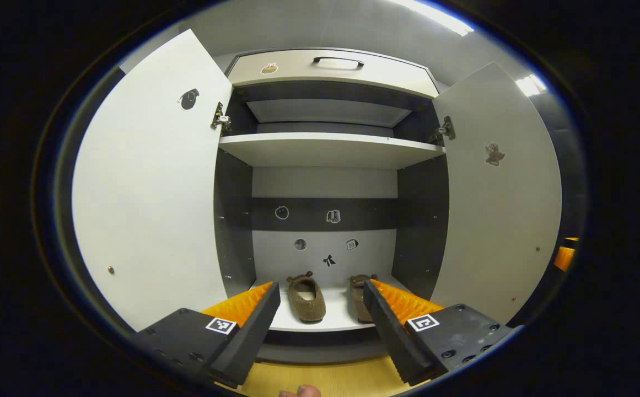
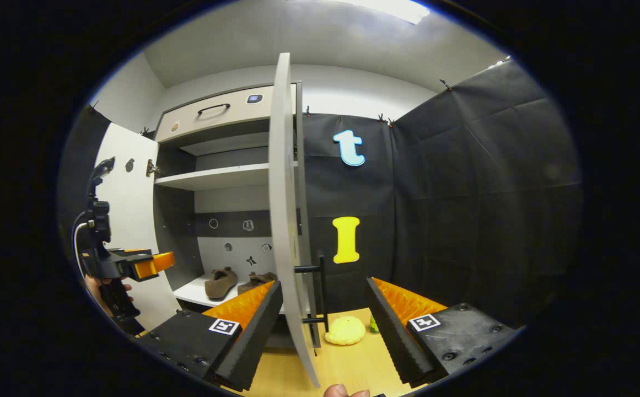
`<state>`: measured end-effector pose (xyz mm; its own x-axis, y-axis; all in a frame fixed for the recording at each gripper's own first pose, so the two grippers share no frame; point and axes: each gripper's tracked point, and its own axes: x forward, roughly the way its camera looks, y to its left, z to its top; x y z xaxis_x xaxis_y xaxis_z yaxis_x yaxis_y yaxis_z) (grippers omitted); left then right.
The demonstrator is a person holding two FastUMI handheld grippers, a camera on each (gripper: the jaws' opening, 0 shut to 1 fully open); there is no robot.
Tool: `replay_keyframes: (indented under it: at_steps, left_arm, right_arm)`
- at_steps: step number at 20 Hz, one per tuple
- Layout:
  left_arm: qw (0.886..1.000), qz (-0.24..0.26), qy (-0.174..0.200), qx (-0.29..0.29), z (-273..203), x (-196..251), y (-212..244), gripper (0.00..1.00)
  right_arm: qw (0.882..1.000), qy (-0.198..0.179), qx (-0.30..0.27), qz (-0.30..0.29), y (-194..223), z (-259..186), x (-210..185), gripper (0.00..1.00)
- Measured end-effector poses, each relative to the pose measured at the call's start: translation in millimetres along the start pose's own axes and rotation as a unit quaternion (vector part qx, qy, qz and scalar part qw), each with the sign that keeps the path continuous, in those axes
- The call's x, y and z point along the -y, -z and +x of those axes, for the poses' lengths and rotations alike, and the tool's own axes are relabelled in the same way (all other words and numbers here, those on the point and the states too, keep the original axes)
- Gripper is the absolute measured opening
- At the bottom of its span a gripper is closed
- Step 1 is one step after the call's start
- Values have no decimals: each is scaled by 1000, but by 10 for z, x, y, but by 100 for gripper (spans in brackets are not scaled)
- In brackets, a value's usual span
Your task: Grab one shoe with the right hand and put it into the shoe cabinet, grab the other shoe with the left hand and put it into the shoe cabinet; then close the right door with the right hand and the left door with the left hand.
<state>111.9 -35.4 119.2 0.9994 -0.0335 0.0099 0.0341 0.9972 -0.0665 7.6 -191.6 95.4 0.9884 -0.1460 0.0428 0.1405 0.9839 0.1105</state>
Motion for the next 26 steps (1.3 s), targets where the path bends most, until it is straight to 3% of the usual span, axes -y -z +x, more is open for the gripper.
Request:
replay_keyframes:
  at_steps: [1, 3, 4, 9, 15, 23, 26]
  left_arm:
    - [1000, -3, -2, -6, -86, -14, 38, 96]
    - [1000, -19, -3, -13, -236, -54, 117, 96]
    - [1000, -25, -1, -14, -296, -76, 140, 96]
    - [998, -55, 13, -2, -647, -62, 259, 96]
    - [1000, -26, 15, 0, -974, -81, 382, 96]
    - [1000, -8, 19, -10, -1145, -334, 507, 96]
    - [1000, -13, 16, -17, -1206, -447, 553, 95]
  right_arm:
    - [1000, 7, -2, 0, 18, 38, 94, 100]
    - [1000, 16, -6, -1, 61, 127, 237, 89]
    - [1000, 18, -10, 0, 95, 173, 259, 97]
    - [999, 23, -23, -8, 206, 460, 436, 98]
    - [999, 24, -22, -7, 258, 537, 360, 100]
    - [998, 55, -19, -7, 275, 459, 225, 98]
    - [999, 42, -18, -9, 295, 406, 19, 97]
